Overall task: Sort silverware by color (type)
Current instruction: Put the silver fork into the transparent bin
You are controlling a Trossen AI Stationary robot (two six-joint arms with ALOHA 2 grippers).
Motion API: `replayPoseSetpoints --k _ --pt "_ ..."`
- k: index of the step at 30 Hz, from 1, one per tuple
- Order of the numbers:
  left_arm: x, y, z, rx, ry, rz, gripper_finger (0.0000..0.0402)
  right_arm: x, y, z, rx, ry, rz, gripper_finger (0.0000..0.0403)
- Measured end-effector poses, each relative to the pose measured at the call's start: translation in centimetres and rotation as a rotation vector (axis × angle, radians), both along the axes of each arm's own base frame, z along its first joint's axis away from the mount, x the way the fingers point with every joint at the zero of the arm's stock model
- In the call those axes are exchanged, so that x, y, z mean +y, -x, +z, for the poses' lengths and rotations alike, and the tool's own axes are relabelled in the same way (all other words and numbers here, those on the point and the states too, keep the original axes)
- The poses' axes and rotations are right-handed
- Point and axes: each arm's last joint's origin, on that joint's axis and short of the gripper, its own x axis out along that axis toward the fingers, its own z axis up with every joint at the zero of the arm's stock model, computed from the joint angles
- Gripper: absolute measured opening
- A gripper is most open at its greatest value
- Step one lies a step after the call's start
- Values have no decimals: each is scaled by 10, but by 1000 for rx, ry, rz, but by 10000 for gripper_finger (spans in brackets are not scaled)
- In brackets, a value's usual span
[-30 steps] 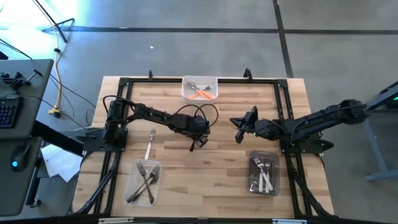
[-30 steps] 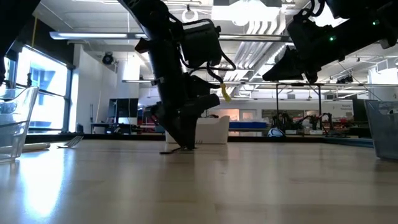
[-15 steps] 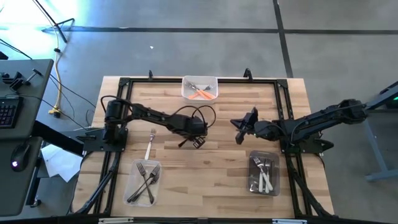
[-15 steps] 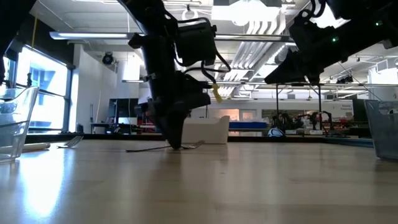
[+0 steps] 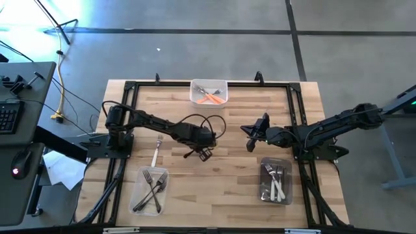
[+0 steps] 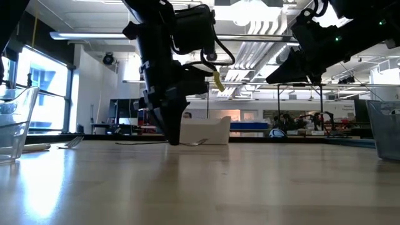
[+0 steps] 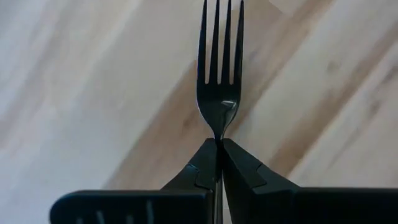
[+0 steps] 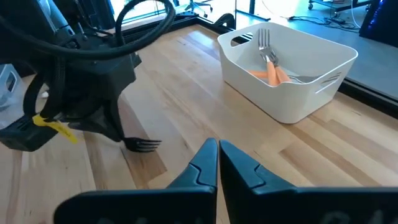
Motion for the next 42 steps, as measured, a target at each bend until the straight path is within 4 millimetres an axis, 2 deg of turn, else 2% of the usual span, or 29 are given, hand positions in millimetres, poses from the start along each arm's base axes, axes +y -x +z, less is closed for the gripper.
replayPoseSetpoints --k 7,12,17,24,28,32,36,42 --pt "-16 15 17 68 74 -67 3 0 0 1 -5 -1 0 0" --pt "-35 29 48 20 120 -63 2 0 -1 2 -13 6 4 0" --pt "-65 50 81 -45 170 -84 2 0 -1 3 -19 26 12 0" --pt "-106 100 114 20 271 -18 1 0 -2 4 -24 31 14 0" --pt "-126 127 126 51 297 36 1 0 -2 5 -35 29 14 0" --pt "-152 147 126 64 332 111 1 0 -2 5 -38 33 15 0" --pt "-176 162 111 45 312 185 1 0 -2 6 -44 33 15 0" --pt "-187 183 96 -14 235 290 1 -3 -3 7 -57 38 3 0"
